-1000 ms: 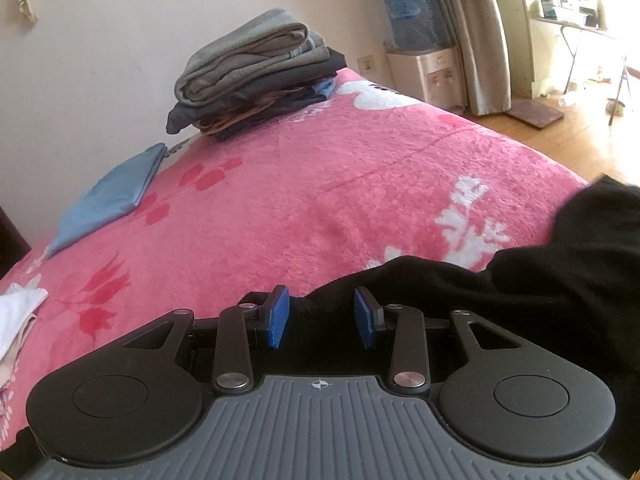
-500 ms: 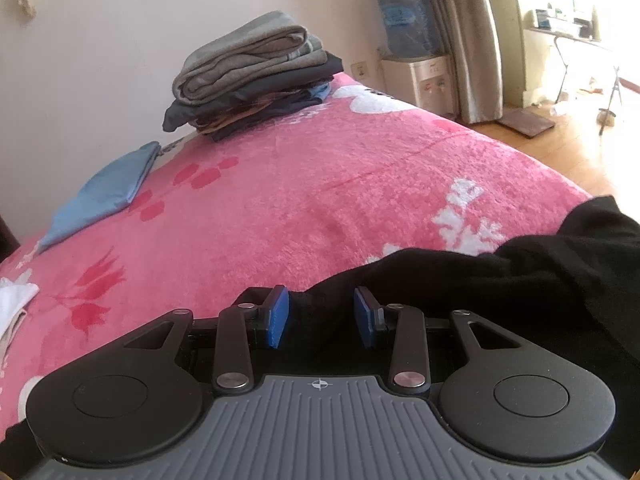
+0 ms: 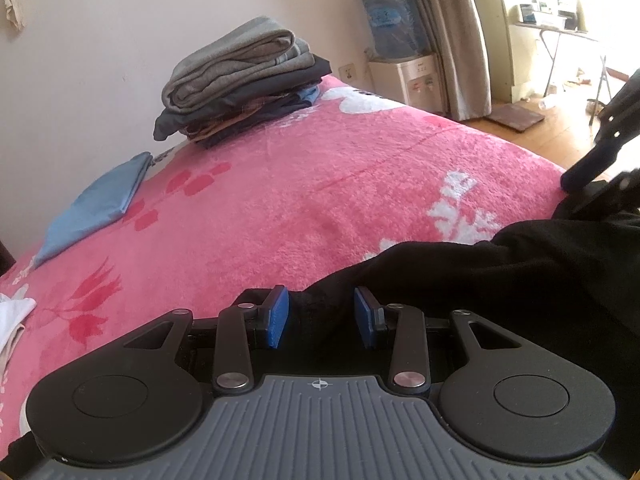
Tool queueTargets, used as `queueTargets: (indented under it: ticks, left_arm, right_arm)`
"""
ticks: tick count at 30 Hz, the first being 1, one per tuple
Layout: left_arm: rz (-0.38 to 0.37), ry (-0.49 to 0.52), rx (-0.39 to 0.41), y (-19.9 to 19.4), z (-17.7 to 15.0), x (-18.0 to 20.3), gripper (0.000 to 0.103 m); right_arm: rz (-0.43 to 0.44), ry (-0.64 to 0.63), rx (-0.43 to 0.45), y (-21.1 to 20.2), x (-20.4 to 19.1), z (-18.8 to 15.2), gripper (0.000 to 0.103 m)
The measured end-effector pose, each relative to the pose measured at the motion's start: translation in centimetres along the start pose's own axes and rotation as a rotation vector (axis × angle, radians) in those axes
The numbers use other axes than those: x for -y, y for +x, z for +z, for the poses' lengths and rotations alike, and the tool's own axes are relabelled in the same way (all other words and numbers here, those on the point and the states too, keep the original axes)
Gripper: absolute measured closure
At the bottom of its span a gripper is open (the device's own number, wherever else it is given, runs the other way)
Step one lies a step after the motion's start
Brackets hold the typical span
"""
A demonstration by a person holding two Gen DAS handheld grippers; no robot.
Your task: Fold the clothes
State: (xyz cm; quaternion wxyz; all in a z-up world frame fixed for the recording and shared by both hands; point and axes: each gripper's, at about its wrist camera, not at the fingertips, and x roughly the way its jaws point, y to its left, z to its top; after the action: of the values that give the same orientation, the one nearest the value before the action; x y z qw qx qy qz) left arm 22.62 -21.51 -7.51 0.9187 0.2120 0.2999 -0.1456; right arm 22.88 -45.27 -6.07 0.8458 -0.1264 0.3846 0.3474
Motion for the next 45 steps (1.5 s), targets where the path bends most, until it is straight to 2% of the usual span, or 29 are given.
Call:
queueTargets:
  ticks: [2,4,5,9,13,21,22,23,26,28,30,32,36,38,39,40,43,45]
  left_arm:
    - [0.005,0.001,0.004,0.0,0.0,0.1,0.067]
    - [0.012,0.000,0.009,0.1,-0.1,0.1,0.067]
    - [0.017,0.000,0.012,0.0,-0.1,0.2,0.067]
    - [0.040,0.004,0.021,0.0,-0.2,0.4,0.067]
    - [0.063,0.015,0.026,-0.1,-0.3,0.7,0.066]
    - [0.090,0.043,0.018,0.2,-0.4,1.4,0.064]
    - [0.093,0.048,0.018,0.2,-0.4,1.4,0.064]
    - [0.094,0.050,0.017,0.2,-0.3,1.4,0.064]
    - [0.096,0.048,0.004,0.2,-0.1,1.3,0.060]
    - [0.091,0.039,-0.007,0.2,0.3,1.1,0.058]
    - [0.076,0.013,-0.022,0.3,0.6,0.6,0.055]
    - [0.056,-0.020,-0.040,0.4,1.0,0.0,0.055]
    - [0.022,-0.118,-0.099,0.6,1.8,-1.3,0.054]
    - [0.009,-0.172,-0.134,0.8,2.2,-1.9,0.054]
    - [0.004,-0.196,-0.149,0.8,2.5,-2.1,0.054]
    - [-0.001,-0.221,-0.160,0.7,2.7,-2.5,0.054]
    - [-0.017,-0.280,-0.169,-0.1,3.5,-4.1,0.054]
    - [-0.014,-0.304,-0.166,-0.9,4.1,-5.5,0.054]
  right_arm:
    - [0.005,-0.020,-0.004,0.4,-0.4,0.1,0.070]
    - [-0.024,-0.027,0.013,0.0,-0.9,-0.1,0.096]
    - [-0.045,-0.030,0.030,-0.3,-1.2,-0.4,0.103]
    - [-0.160,0.079,0.160,-2.4,-1.1,-1.5,0.103]
    - [-0.287,0.229,0.251,-3.6,-0.2,-3.0,0.103]
    - [-0.365,0.342,0.250,0.3,0.8,-4.7,0.102]
    - [-0.364,0.397,0.261,0.2,1.4,-4.9,0.099]
    - [-0.357,0.468,0.273,-0.2,2.1,-5.3,0.089]
    - [-0.333,0.768,0.305,-2.2,5.4,-8.0,0.087]
    - [-0.277,0.898,0.340,-4.2,6.4,-10.2,0.087]
    - [-0.234,0.917,0.347,-6.1,5.6,-11.6,0.086]
    - [-0.153,0.895,0.341,-7.6,4.0,-12.4,0.086]
    - [0.004,0.739,0.285,-8.0,-0.1,-12.8,0.086]
    - [-0.019,0.695,0.220,-7.2,-1.3,-13.3,0.087]
    - [-0.056,0.712,0.184,-6.5,-1.2,-13.8,0.077]
    - [-0.081,0.777,0.180,-6.2,-0.7,-14.6,0.071]
    - [-0.138,1.065,0.241,-7.3,1.3,-17.3,0.071]
    - [-0.148,1.190,0.273,-8.1,1.8,-18.5,0.071]
